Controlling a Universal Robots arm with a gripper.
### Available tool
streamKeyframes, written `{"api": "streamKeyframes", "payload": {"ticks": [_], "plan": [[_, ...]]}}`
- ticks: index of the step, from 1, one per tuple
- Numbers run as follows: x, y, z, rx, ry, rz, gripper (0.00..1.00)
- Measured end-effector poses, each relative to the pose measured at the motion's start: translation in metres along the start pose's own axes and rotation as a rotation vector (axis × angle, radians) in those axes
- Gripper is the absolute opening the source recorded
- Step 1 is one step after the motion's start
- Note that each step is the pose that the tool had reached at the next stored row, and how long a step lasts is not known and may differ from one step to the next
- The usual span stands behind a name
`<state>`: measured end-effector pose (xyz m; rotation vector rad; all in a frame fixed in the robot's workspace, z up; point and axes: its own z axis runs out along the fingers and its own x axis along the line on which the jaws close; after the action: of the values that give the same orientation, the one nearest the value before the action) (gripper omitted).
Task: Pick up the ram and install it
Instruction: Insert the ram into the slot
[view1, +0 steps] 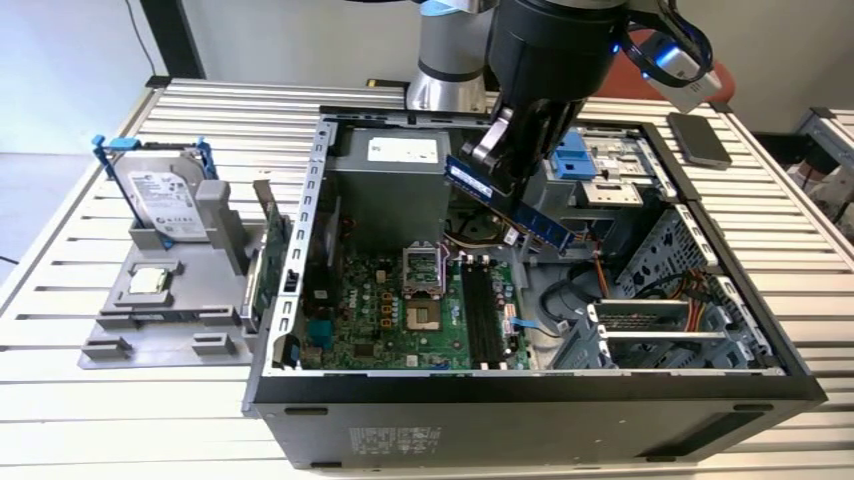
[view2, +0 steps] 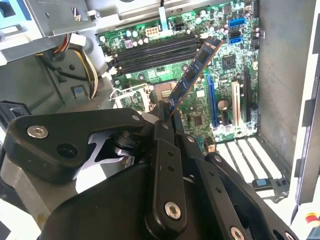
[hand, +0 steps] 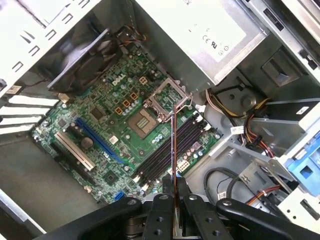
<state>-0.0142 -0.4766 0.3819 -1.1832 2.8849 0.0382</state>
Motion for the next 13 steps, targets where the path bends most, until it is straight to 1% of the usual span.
{"api": "streamKeyframes", "payload": {"ticks": [13], "plan": [[0.0, 0.0, 0.0, 0.0003, -0.0001, 0.008, 0.0]]}}
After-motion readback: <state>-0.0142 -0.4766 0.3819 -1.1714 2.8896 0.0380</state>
